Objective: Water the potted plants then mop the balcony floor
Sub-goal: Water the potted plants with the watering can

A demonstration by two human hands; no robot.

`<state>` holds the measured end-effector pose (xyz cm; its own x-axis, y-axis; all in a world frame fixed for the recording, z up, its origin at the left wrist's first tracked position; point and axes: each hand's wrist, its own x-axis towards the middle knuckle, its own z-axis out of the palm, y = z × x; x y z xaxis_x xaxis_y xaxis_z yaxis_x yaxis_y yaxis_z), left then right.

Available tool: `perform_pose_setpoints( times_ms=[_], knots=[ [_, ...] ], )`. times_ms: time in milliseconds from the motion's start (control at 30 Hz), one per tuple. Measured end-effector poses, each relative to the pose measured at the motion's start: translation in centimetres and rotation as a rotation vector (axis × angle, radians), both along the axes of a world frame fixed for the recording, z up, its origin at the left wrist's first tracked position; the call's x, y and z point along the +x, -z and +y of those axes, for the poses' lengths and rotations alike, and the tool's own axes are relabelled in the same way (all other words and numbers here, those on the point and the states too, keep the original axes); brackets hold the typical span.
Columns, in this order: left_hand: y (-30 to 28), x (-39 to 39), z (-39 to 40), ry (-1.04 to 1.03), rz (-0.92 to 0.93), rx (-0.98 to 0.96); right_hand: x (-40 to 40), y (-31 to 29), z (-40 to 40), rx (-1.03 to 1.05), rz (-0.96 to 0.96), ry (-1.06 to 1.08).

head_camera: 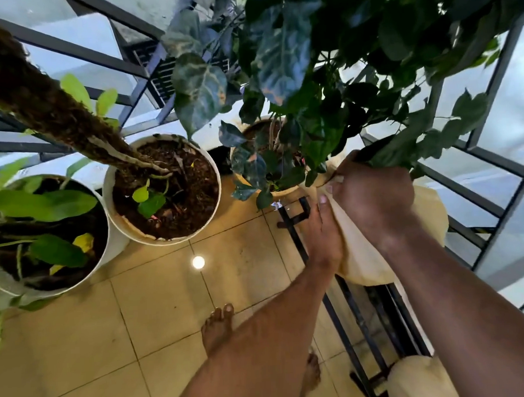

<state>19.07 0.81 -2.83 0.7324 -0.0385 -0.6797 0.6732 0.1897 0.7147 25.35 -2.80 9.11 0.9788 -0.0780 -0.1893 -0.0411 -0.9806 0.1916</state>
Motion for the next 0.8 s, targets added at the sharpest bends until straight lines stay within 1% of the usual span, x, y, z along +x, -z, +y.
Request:
perform_pose_setpoints(
  times_ms=[133,200,300,367,533,667,800],
  knots=[
    [-0.2,-0.8,0.5,-0.003,0.030,-0.029,-0.5,-0.3,0.4,-0.044,0.042,0.015],
    [-0.1,-0.9,0.4,-0.001,0.041,-0.040,-0.4,-0.3,0.2,-0.017,0.048,0.049],
    [-0.4,-1.1,0.7,0.015,0.021,-0.004,-0.6,-0.2,-0.3,0.033,0.048,0.074],
    [-0.6,-1.0,0.9,0.023,-0.020,0.030,-0.8,-0.2,-0.8,0.097,0.006,0.093],
    [-0.8,-1.9,2.5,0.029,-0.148,0.102,-3.3,-1.0,-0.9,0.332,-0.093,0.107],
    [-0.7,-2.6,4.3,0.034,-0.275,0.168,-5.3,-1.5,0.1,0.455,-0.167,0.109],
    [-1.1,-3.0,6.7,0.032,-0.346,0.260,-6.8,-1.7,1.6,0.569,-0.272,0.134]
  ],
)
